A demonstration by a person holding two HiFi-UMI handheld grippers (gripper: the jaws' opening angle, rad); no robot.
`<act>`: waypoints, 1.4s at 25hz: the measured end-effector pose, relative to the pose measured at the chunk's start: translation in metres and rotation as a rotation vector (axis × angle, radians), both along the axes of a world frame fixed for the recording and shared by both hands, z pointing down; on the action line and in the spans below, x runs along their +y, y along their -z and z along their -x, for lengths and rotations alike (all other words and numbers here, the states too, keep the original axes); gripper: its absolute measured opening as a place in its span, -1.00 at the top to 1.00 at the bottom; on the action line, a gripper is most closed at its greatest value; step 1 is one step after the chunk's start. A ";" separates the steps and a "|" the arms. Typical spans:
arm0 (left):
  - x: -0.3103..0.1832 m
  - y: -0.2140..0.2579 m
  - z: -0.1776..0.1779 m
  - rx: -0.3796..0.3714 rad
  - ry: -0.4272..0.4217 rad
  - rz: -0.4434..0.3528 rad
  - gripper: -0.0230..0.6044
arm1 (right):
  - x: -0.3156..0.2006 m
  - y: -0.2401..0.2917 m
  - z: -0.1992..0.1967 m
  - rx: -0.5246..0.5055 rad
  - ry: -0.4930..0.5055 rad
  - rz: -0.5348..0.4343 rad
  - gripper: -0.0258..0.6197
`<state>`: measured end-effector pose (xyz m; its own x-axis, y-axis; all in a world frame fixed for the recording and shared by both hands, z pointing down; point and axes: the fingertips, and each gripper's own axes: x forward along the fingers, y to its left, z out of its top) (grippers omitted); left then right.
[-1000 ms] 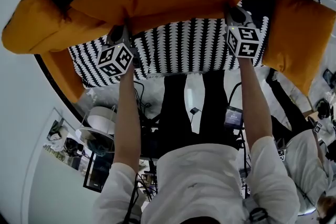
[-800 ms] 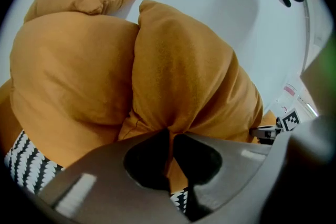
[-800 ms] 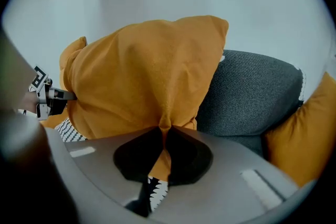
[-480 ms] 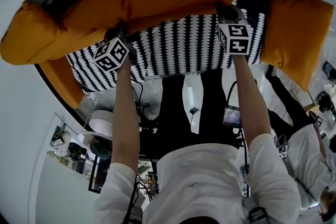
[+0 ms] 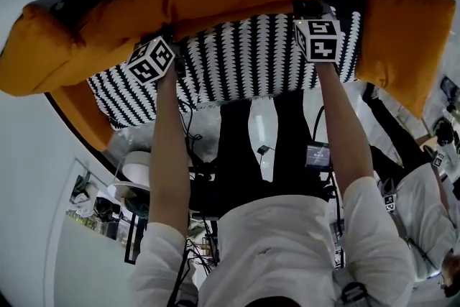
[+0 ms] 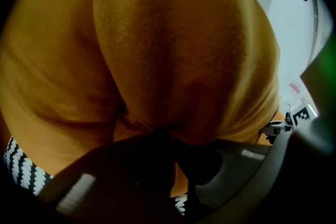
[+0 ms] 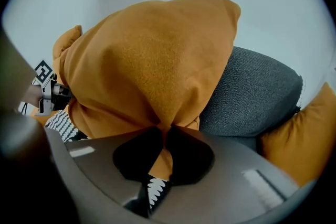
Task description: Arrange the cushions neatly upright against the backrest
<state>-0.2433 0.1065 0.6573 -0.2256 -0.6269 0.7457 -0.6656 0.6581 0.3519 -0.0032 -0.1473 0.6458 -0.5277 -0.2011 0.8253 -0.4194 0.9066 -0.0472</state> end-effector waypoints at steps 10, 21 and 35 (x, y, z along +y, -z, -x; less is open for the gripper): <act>0.014 0.032 -0.027 -0.100 0.006 0.011 0.67 | -0.019 0.002 -0.023 0.084 -0.080 0.002 0.17; 0.071 0.032 -0.051 -0.108 0.082 0.129 0.58 | 0.023 0.047 -0.068 0.073 -0.066 0.019 -0.02; -0.007 0.080 -0.176 -0.097 -0.121 0.139 0.59 | -0.018 0.105 -0.193 -0.002 -0.214 0.035 -0.01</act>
<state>-0.0675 0.0998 0.5772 -0.2299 -0.5463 0.8054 -0.7693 0.6089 0.1935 0.1893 -0.1657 0.5406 -0.4779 -0.2798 0.8326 -0.6021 0.7945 -0.0786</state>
